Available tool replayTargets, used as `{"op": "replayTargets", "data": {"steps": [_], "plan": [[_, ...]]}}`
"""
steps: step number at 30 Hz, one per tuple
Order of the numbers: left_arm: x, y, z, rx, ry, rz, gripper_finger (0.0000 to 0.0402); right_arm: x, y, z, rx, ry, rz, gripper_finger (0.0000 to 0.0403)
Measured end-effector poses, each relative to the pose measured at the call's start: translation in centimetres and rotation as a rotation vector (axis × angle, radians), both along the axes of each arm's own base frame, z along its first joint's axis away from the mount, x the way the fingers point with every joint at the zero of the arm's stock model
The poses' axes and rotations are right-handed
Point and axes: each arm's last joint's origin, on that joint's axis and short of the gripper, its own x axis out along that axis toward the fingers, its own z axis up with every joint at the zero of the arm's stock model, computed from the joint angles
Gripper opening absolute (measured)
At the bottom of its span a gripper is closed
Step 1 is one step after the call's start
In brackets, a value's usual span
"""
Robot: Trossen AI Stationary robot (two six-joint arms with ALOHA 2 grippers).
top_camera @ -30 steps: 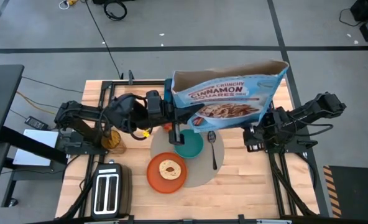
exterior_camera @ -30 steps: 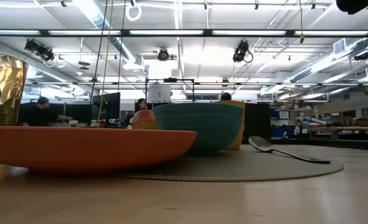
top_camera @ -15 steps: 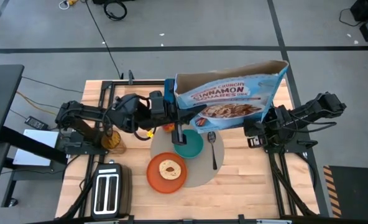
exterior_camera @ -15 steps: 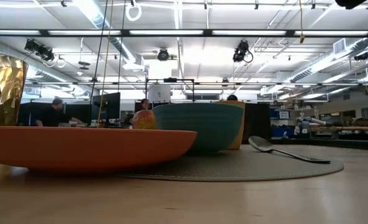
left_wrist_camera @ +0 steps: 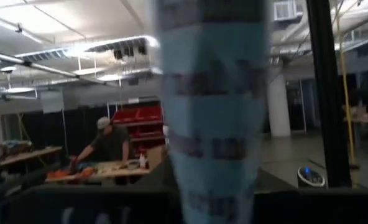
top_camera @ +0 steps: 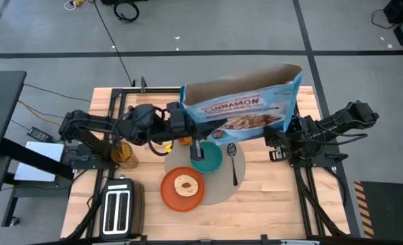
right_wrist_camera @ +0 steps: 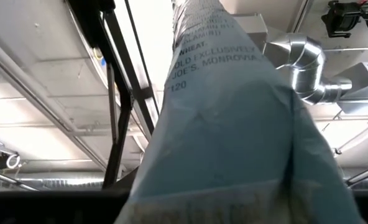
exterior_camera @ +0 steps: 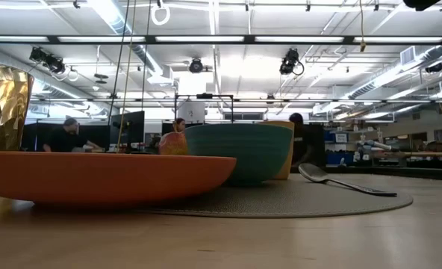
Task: Arrange a breakfast setting
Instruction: Pour the cereal into the green bowl
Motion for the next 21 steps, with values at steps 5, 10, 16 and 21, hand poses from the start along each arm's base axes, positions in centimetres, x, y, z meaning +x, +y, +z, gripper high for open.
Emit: {"op": "replayTargets", "data": {"steps": [5,10,16,21], "plan": [[-0.9,0.0,0.1,-0.004,0.073,0.000,0.0113,-0.2,-0.1,0.2,0.008,-0.002,-0.007,0.0134],[-1.6,-0.5,0.4,0.009,0.090,-0.013,0.0165,-0.3,-0.2,0.3,0.018,0.008,-0.018,0.0134],[-3.4,-0.9,0.8,0.048,0.182,-0.013,0.0187,-1.0,-0.3,0.8,0.008,0.050,-0.016,0.0133],[-5.7,-1.4,1.1,0.058,0.285,-0.009,0.0188,-2.1,-0.6,1.5,0.009,0.101,-0.028,0.0132]]}}
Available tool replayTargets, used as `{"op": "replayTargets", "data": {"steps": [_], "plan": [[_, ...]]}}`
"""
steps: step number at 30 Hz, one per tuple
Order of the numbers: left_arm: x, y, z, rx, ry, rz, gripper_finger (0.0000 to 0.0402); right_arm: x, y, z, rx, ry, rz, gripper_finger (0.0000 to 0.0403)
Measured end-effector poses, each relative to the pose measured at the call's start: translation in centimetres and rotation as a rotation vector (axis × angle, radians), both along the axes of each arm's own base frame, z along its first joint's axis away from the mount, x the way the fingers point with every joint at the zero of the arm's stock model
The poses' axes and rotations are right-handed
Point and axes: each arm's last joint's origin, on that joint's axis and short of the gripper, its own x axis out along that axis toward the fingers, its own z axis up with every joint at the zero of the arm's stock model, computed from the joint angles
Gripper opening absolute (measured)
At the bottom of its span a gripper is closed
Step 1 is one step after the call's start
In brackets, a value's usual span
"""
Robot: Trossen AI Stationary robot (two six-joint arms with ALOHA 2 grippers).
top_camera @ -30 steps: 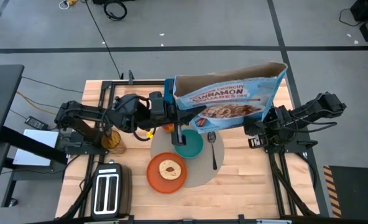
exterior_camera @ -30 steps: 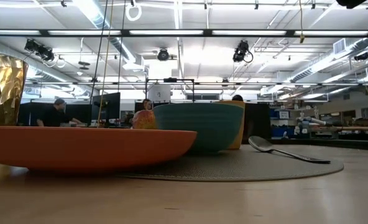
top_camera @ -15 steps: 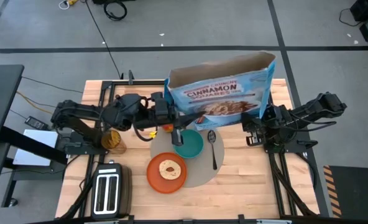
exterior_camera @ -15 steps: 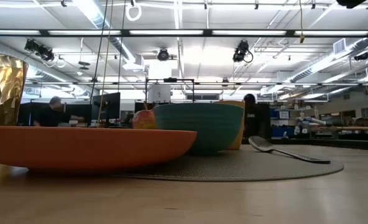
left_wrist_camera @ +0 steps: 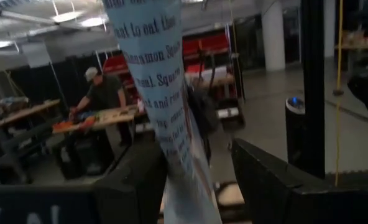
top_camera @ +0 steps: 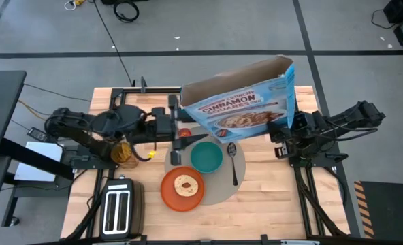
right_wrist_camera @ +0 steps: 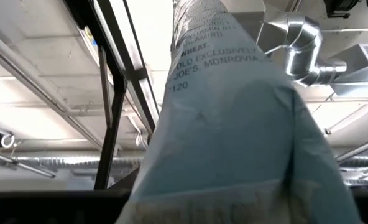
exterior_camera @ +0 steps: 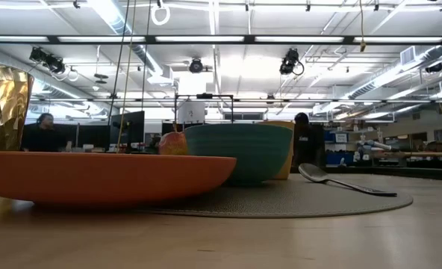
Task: Arrange a breakfast setting
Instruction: Pour the cereal into the green bowl
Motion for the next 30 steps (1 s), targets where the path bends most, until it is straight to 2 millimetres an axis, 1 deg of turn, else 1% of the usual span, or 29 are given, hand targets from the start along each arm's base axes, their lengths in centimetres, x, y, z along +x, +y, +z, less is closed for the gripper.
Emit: {"op": "replayTargets", "data": {"steps": [3,7,11,15,18,23,25,27,30], "plan": [[-1.1,-0.3,0.0,-0.011,0.050,0.028,0.0188,-0.6,-0.2,0.3,-0.005,0.022,-0.010,0.0132],[-2.7,-0.9,-0.5,-0.006,0.159,0.085,0.0188,-1.8,-0.6,1.0,-0.003,0.020,-0.041,0.0132],[-4.0,-1.4,-1.5,-0.031,0.282,0.109,0.0188,-2.8,-0.8,1.2,-0.016,0.085,-0.061,0.0132],[-5.1,-2.2,-2.9,-0.060,0.419,0.124,0.0188,-4.0,-0.8,1.3,-0.035,0.140,-0.052,0.0132],[-5.9,-2.9,-3.9,-0.082,0.505,0.145,0.0188,-4.8,-0.9,1.1,-0.041,0.222,-0.066,0.0132],[-7.0,-4.6,-5.3,-0.126,0.613,0.128,0.0188,-5.8,-0.6,0.0,-0.077,0.403,-0.033,0.0132],[-7.6,-5.3,-5.4,-0.145,0.616,0.129,0.0188,-6.0,-0.4,-0.7,-0.096,0.463,-0.019,0.0132],[-8.2,-5.9,-5.4,-0.152,0.605,0.137,0.0188,-6.1,-0.3,-1.7,-0.092,0.505,-0.029,0.0132],[-9.1,-7.0,-5.5,-0.156,0.585,0.142,0.0188,-6.1,-0.2,-4.0,-0.069,0.579,-0.055,0.0132]]}}
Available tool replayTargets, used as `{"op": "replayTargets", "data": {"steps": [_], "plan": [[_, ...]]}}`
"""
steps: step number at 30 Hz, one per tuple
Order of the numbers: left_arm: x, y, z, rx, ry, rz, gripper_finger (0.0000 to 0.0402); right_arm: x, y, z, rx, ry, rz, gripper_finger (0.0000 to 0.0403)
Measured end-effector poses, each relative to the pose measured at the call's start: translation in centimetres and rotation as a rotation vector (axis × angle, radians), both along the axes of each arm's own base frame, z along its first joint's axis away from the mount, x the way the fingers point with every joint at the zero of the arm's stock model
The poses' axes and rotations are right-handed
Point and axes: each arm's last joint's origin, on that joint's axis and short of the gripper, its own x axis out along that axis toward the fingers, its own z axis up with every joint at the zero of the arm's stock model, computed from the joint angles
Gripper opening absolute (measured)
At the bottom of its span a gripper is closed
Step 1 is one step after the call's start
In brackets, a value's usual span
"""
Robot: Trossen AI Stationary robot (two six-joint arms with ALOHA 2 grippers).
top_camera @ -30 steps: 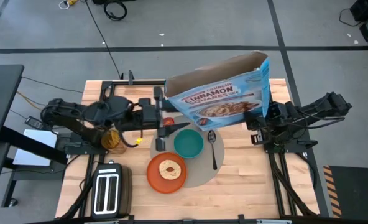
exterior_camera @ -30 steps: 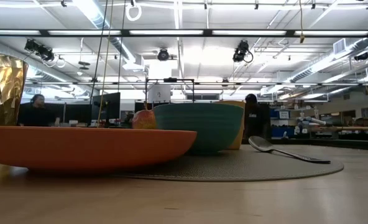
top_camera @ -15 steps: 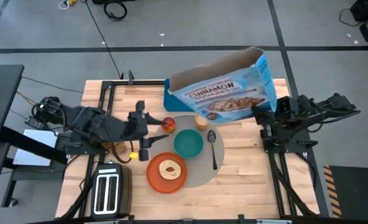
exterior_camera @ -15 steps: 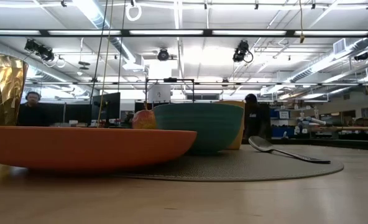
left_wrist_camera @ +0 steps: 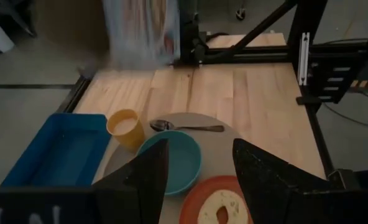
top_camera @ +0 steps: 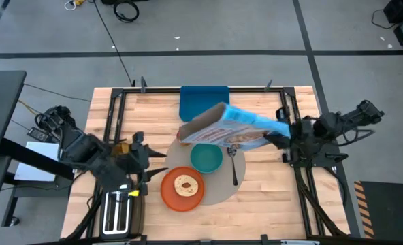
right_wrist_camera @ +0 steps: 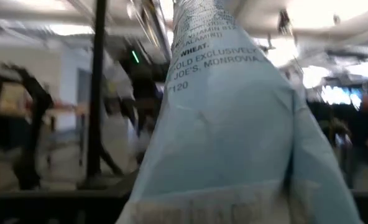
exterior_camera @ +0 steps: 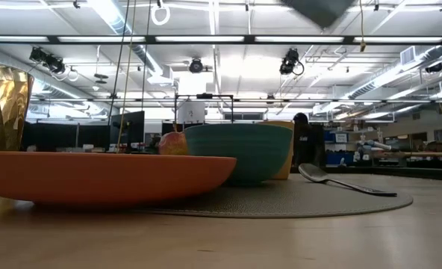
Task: Arrange a breakfast setting
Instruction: Pour the cereal into the green bowl
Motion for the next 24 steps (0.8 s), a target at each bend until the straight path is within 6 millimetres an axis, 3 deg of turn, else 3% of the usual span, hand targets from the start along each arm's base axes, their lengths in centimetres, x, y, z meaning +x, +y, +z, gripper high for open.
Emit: {"op": "replayTargets", "data": {"steps": [5,10,16,24], "plan": [[-0.7,-1.9,-0.4,0.025,-0.028,0.006,0.0188,-0.4,-0.2,-3.7,0.028,0.140,-0.027,0.0132],[-0.5,-3.7,-1.4,0.067,-0.009,-0.015,0.0188,-1.6,-0.7,-5.0,0.063,0.271,-0.048,0.0132],[0.3,-4.6,-2.6,0.112,0.025,-0.013,0.0188,-2.8,-1.4,-4.8,0.041,0.468,-0.098,0.0132],[1.5,-3.6,-3.0,0.059,0.035,0.081,0.0188,-2.6,-1.2,-1.7,0.016,0.634,-0.093,0.0132]]}}
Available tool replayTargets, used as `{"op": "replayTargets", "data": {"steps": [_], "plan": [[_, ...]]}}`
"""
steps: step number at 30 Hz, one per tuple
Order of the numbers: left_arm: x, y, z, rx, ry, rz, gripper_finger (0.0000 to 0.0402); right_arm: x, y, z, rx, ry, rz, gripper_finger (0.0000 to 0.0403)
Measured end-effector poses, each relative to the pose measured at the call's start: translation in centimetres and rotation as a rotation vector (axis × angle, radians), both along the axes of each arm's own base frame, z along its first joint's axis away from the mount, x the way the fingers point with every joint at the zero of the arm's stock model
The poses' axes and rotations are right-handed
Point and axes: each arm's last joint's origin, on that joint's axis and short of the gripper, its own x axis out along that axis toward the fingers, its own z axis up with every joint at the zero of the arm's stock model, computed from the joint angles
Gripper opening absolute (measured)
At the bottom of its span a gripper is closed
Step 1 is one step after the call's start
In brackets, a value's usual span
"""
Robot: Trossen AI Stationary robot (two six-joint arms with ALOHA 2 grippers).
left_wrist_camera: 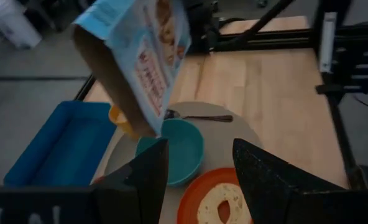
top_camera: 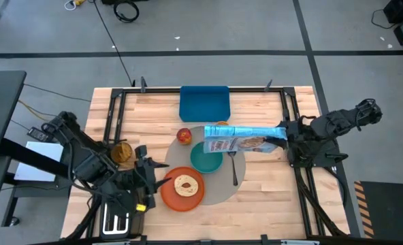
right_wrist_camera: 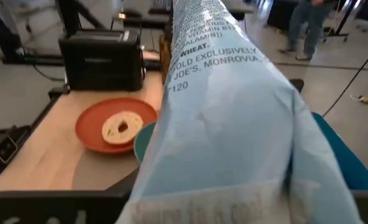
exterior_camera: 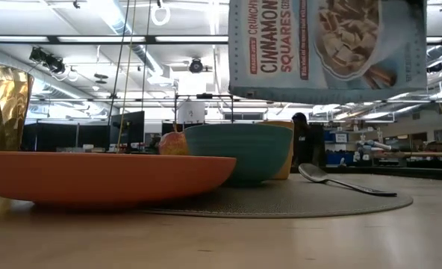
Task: Arrange a breakfast setting
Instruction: Pour the cereal into the green bowl
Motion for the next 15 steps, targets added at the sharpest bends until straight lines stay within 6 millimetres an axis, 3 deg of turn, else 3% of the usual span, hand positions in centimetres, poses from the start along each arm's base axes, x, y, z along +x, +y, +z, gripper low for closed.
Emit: {"op": "replayTargets", "data": {"steps": [15], "plan": [[1.3,3.2,-0.9,0.021,0.090,0.156,0.0188,6.1,2.8,4.1,-0.146,0.325,0.036,0.0132]]}}
